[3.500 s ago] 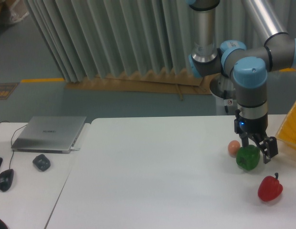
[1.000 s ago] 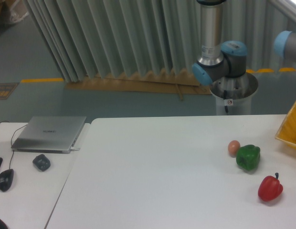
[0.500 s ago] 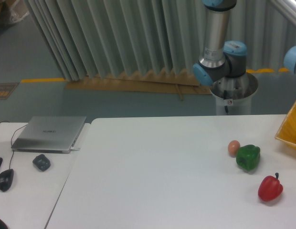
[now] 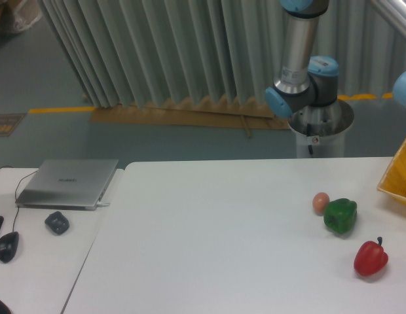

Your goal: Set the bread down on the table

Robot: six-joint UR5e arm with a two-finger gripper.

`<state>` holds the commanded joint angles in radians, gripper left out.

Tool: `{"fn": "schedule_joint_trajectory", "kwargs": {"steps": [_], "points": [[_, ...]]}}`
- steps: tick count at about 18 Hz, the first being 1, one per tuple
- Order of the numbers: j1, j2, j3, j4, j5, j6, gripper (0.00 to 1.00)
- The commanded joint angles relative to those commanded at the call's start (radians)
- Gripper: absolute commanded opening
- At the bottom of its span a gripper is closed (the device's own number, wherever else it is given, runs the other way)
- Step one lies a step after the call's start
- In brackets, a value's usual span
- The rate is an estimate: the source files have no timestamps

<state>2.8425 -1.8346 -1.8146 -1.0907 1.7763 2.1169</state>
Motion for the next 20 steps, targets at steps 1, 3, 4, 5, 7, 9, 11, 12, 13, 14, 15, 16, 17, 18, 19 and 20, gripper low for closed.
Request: {"fn": "schedule_joint_trajectory", "kwargs": {"steps": [1,3,4,5,7,9,11,12,13,14,15,16,17,18,19,20], "points": [[0.000,0.002,-0.005,0.009,-0.002,0.000,1.00],[-0.005,0.000,-0.008,0.020,0.000,-0.005,1.00],[-0.006,0.000,-0.008,0.021,0.000,-0.009,1.00],[-0.009,-0.003,-0.008,0.025,0.002,-0.014,1.00],[-0.011,-0.014,-0.005,0.026,0.005,-0.014,1.00],[-0.012,-0.020,0.003,0.025,0.008,-0.012,1.00],[-0.021,-0.020,0.009,0.023,0.029,-0.014,0.81],[-0.031,-0.020,0.017,0.022,0.049,-0.015,0.67],[-0.040,-0.020,0.026,0.020,0.067,-0.017,0.62],[-0.044,-0.020,0.043,0.015,0.080,-0.015,0.54],[-0.046,-0.018,0.052,0.008,0.080,-0.015,0.42],[-0.046,-0.018,0.052,0.008,0.078,-0.015,0.33],[-0.046,-0.017,0.052,0.002,0.077,-0.015,0.33],[-0.049,-0.017,0.051,-0.009,0.077,-0.017,0.28],[-0.048,-0.017,0.047,-0.009,0.075,-0.017,0.19],[-0.048,-0.015,0.046,-0.011,0.072,-0.017,0.19]]}}
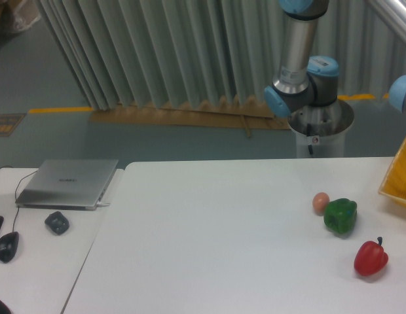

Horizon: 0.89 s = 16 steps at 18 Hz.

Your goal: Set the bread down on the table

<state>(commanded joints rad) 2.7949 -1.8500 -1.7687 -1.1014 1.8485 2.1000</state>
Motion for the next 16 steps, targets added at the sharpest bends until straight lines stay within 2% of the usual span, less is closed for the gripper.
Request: {"fn": "schedule_joint_trajectory", "kwargs": {"steps": [1,2,3,4,10,11,16], "points": [[0.000,0.002,-0.002,0.002,-0.002,-0.002,0.17],[0.000,0.002,-0.005,0.002,-0.002,-0.002,0.21],[0.000,0.002,-0.002,0.002,-0.002,0.006,0.79],[0.000,0.000,0.000,0.003,0.003,-0.001,1.00],[0.008,-0.005,-0.006,0.006,-0.012,0.009,1.00],[0.000,-0.005,-0.026,0.012,-0.011,-0.001,1.00],[-0.029,0.008,-0.029,0.014,-0.003,-0.020,1.00]]}}
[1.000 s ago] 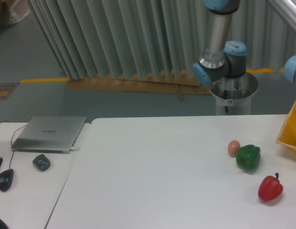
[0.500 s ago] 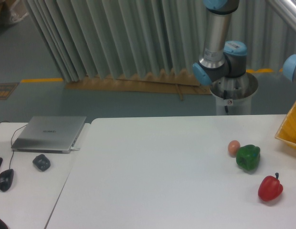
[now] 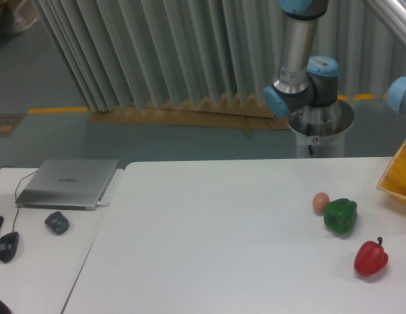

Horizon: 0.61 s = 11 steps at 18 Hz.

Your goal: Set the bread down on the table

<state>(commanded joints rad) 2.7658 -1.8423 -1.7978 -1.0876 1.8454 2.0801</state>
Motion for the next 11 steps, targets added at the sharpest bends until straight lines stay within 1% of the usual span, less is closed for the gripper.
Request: {"fn": "schedule_joint_trajectory", "kwargs": {"steps": [2,3,6,8,11], "points": [[-0.002,0.002,-0.012,0.005,-0.002,-0.001,1.00],[-0.002,0.009,-0.023,0.017,-0.002,-0.005,1.00],[0.000,0.011,-0.035,0.060,0.002,-0.002,1.00],[0.001,0.006,-0.052,0.107,0.003,0.005,1.00],[0.006,0.000,-0.060,0.118,0.003,0.008,1.00]]}}
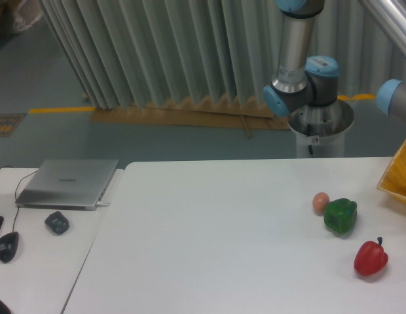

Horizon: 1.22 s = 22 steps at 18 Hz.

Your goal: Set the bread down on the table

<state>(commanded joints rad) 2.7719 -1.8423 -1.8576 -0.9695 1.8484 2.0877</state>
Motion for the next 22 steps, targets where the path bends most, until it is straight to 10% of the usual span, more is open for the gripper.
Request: {"fn": "schedule_joint_trajectory", "kwargs": {"steps": [5,9,17,22], "points": [[0.002,-0.012,0.014,0.006,0.014,-0.012,0.99],[-0.008,-0.017,0.040,-0.003,0.083,-0.012,0.48],[-0.021,-0.018,0.046,-0.026,0.089,-0.037,0.03],[-0.021,-0.017,0.049,-0.031,0.087,-0.057,0.03]]}}
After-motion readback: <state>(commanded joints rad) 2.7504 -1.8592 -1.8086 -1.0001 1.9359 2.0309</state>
